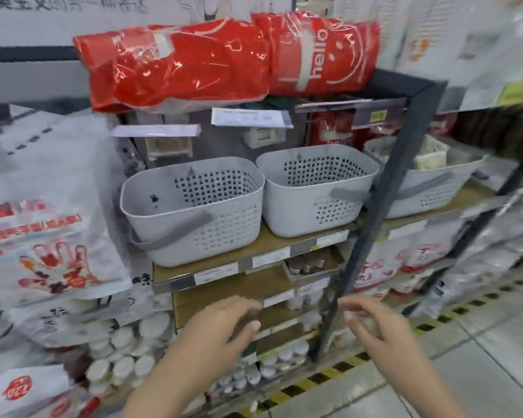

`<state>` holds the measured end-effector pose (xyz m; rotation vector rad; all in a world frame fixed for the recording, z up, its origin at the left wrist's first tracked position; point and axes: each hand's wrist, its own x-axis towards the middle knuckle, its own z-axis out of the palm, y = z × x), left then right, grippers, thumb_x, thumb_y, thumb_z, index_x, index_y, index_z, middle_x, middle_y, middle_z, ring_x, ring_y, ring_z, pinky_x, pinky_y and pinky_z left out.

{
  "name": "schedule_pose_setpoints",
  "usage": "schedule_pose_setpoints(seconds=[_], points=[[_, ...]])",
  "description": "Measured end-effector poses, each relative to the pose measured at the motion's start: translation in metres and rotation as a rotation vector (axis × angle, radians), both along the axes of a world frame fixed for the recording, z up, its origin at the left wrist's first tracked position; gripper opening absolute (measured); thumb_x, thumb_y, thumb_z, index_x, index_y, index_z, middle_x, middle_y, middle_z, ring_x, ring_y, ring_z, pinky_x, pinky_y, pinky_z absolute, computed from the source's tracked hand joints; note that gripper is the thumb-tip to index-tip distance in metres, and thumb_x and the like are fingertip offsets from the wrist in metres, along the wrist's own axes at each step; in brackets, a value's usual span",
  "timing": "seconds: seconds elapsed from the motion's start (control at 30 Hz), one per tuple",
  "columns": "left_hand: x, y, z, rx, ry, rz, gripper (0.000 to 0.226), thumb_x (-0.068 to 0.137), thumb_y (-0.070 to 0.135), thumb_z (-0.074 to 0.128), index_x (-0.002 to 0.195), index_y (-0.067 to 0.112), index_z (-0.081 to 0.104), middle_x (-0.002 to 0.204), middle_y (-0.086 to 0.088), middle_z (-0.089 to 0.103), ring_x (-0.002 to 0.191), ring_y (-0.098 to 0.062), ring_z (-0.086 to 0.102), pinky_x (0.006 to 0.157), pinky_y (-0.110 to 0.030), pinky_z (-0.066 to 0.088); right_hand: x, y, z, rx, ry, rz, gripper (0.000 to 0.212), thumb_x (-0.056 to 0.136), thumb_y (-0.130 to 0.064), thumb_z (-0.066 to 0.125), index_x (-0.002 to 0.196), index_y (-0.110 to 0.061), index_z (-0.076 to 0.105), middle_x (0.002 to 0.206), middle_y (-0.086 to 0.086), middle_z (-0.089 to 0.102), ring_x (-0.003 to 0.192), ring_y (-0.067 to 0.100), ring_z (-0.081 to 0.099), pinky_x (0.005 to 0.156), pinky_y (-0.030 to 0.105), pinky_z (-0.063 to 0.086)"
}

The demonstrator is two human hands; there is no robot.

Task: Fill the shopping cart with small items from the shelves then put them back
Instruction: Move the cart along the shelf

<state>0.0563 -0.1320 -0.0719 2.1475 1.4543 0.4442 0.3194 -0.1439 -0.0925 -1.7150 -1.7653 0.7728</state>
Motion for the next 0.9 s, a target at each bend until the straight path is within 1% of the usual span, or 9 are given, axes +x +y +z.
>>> schedule_pose_setpoints(seconds=[0.13, 0.27, 0.4, 0.5, 0.57, 0.67, 0.73, 0.8, 0.9], points=[[0.018, 0.044, 0.016, 0.079, -0.032, -0.011, 0.026, 0.097, 0.041, 0.045, 0.122, 0.044, 0.052, 0.116, 0.033, 0.052, 0.105, 0.014, 0.047, 0.087, -0.007, 0.039, 0.02, 0.05, 0.012, 0.101, -0.022, -0.016, 0.018, 0.096, -0.026, 0.051, 0.109, -0.037, 0.054, 0.104, -0.024, 0.058, 0.095, -0.002, 0.057, 0.079, 0.02, 0.051], [0.032, 0.096, 0.031, 0.125, -0.119, -0.023, 0.018, 0.094, 0.038, 0.05, 0.109, 0.046, 0.056, 0.106, 0.037, 0.056, 0.103, 0.018, 0.049, 0.086, -0.006, 0.04, 0.038, 0.104, 0.017, 0.254, -0.128, -0.006, 0.019, 0.095, -0.026, 0.051, 0.111, -0.037, 0.053, 0.103, -0.029, 0.051, 0.094, -0.009, 0.048, 0.074, 0.007, 0.04], [0.053, 0.148, 0.054, 0.147, -0.233, 0.004, 0.017, 0.093, 0.035, 0.051, 0.105, 0.042, 0.062, 0.101, 0.035, 0.06, 0.101, 0.016, 0.051, 0.082, -0.003, 0.038, 0.056, 0.156, 0.025, 0.36, -0.151, -0.051, 0.024, 0.095, -0.021, 0.052, 0.118, -0.025, 0.058, 0.114, -0.016, 0.054, 0.106, 0.0, 0.047, 0.085, 0.012, 0.037], [0.073, 0.183, 0.073, 0.097, -0.333, 0.016, 0.019, 0.093, 0.033, 0.051, 0.103, 0.041, 0.065, 0.102, 0.033, 0.062, 0.1, 0.011, 0.055, 0.083, -0.008, 0.041, 0.061, 0.185, 0.03, 0.475, -0.135, -0.08, 0.027, 0.094, -0.025, 0.047, 0.118, -0.02, 0.058, 0.114, -0.013, 0.054, 0.107, -0.001, 0.046, 0.091, 0.0, 0.029], [0.088, 0.205, 0.083, 0.068, -0.378, 0.01, 0.02, 0.095, 0.03, 0.049, 0.103, 0.039, 0.066, 0.103, 0.028, 0.065, 0.099, 0.008, 0.058, 0.085, -0.016, 0.046, 0.065, 0.202, 0.031, 0.512, -0.152, -0.071, 0.033, 0.093, -0.028, 0.042, 0.119, -0.016, 0.058, 0.116, -0.008, 0.054, 0.109, 0.001, 0.045, 0.095, 0.0, 0.026], [0.107, 0.243, 0.085, 0.022, -0.297, -0.007, 0.022, 0.098, 0.029, 0.047, 0.111, 0.03, 0.064, 0.105, 0.016, 0.067, 0.098, 0.001, 0.06, 0.084, -0.023, 0.048, 0.074, 0.225, 0.027, 0.579, -0.269, -0.041, 0.031, 0.092, -0.016, 0.054, 0.122, -0.009, 0.059, 0.121, 0.001, 0.058, 0.115, 0.012, 0.046, 0.1, 0.015, 0.03], [0.12, 0.274, 0.08, -0.056, -0.214, -0.014, 0.02, 0.098, 0.027, 0.048, 0.112, 0.025, 0.062, 0.109, 0.008, 0.066, 0.1, -0.007, 0.06, 0.09, -0.026, 0.047, 0.08, 0.241, 0.02, 0.622, -0.404, -0.009, 0.03, 0.09, -0.013, 0.059, 0.12, -0.007, 0.06, 0.12, 0.006, 0.061, 0.115, 0.021, 0.053, 0.103, 0.03, 0.038], [0.134, 0.3, 0.071, -0.117, -0.138, -0.015, 0.016, 0.097, 0.022, 0.051, 0.111, 0.021, 0.06, 0.108, 0.004, 0.064, 0.1, -0.01, 0.058, 0.091, -0.025, 0.045, 0.084, 0.252, 0.013, 0.665, -0.494, 0.026, 0.027, 0.093, -0.018, 0.052, 0.115, -0.006, 0.062, 0.116, 0.008, 0.064, 0.112, 0.029, 0.059, 0.104, 0.039, 0.042], [0.156, 0.331, 0.056, -0.164, 0.038, -0.059, 0.029, 0.094, 0.02, 0.057, 0.121, 0.008, 0.056, 0.116, -0.006, 0.061, 0.105, -0.019, 0.057, 0.093, -0.028, 0.046, 0.088, 0.257, 0.008, 0.705, -0.53, 0.069, 0.039, 0.095, -0.026, 0.035, 0.106, -0.008, 0.068, 0.106, 0.007, 0.067, 0.104, 0.029, 0.063, 0.102, 0.037, 0.035]])
